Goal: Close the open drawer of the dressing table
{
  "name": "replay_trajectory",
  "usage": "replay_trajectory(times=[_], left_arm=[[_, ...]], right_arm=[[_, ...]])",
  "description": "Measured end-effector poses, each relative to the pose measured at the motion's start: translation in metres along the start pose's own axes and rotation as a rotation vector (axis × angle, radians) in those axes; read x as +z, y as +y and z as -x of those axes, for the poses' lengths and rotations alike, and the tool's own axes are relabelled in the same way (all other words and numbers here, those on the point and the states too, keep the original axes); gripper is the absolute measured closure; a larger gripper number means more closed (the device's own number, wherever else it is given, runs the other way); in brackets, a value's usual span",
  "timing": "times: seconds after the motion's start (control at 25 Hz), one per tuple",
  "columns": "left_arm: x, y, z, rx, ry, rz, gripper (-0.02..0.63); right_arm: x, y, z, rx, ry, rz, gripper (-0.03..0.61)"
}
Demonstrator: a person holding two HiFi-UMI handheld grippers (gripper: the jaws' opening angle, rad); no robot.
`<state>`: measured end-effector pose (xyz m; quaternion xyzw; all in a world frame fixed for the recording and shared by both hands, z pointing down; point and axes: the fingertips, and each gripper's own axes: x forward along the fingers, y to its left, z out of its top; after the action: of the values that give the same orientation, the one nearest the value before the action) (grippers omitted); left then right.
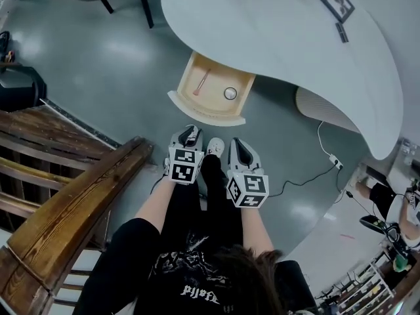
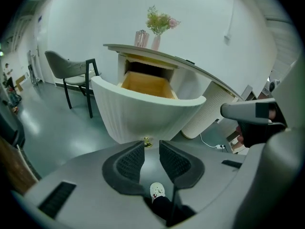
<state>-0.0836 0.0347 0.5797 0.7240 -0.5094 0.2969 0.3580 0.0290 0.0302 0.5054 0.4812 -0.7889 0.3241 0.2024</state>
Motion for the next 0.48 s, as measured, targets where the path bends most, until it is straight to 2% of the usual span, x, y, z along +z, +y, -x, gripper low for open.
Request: replay_trajectory(times=[0.2, 0.48], left_arm=[[-0.011, 0.0, -0.025, -0.009, 0.026, -0.007, 0.459], [-0.02, 0.004, -0.056, 0.006, 0.052, 0.009, 0.445]], right_arm=[[-0.018, -0.008, -0.004, -0.013, 0.019, -0.004, 0.552], [-0.035, -0.018, -0.008, -0.023, 0.03, -0.014, 0.552]])
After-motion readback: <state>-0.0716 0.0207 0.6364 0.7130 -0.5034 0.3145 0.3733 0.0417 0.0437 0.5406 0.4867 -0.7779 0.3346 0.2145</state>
